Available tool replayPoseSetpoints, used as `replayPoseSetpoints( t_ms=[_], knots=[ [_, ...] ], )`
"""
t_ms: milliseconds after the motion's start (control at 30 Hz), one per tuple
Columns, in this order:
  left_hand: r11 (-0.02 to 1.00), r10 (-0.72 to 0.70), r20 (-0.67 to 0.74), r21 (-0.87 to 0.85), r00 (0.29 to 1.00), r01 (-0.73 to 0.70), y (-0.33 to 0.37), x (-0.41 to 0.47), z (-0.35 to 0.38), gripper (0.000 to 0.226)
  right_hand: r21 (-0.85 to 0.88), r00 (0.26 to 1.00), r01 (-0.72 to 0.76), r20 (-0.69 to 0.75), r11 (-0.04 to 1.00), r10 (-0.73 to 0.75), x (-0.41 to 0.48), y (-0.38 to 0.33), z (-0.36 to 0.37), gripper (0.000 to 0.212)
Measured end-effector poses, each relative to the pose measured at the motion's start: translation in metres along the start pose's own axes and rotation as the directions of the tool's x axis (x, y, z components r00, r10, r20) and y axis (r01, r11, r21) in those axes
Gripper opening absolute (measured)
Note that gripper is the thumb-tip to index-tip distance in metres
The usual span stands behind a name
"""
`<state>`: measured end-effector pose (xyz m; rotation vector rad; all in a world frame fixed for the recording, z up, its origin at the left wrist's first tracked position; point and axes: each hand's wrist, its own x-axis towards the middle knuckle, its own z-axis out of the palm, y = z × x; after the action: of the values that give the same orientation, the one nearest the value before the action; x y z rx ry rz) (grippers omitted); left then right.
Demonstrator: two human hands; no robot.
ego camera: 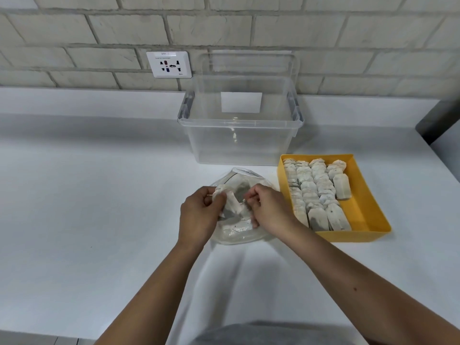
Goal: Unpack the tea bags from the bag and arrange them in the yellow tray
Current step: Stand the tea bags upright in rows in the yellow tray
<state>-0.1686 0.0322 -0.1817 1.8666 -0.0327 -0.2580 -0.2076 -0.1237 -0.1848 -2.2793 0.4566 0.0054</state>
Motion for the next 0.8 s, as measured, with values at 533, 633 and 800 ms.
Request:
replayPoseSetpoints(
  t_ms=[533,633,800],
  knots=[
    [1.000,-0.028,-0.034,-0.002,0.999,0.028,-0.006,0.005,-0.022,0.008,0.173,0.995,-0.053,-0.074,0.983,0.067,-0.018,-0.004,-0.008,0.007],
    [0.994,-0.079,0.042,-0.074,0.996,0.082,-0.003,0.006,-0.021,0.009,0.593,0.944,-0.326,0.243,0.736,0.223,-0.032,-0.020,-0.048,0.007],
    [0.957,-0.155,0.324,-0.187,0.933,0.224,0.016,-0.009,-0.001,0.011,0.635,0.894,-0.426,0.407,0.645,0.190,-0.041,-0.024,-0.073,0.006]
  ],
)
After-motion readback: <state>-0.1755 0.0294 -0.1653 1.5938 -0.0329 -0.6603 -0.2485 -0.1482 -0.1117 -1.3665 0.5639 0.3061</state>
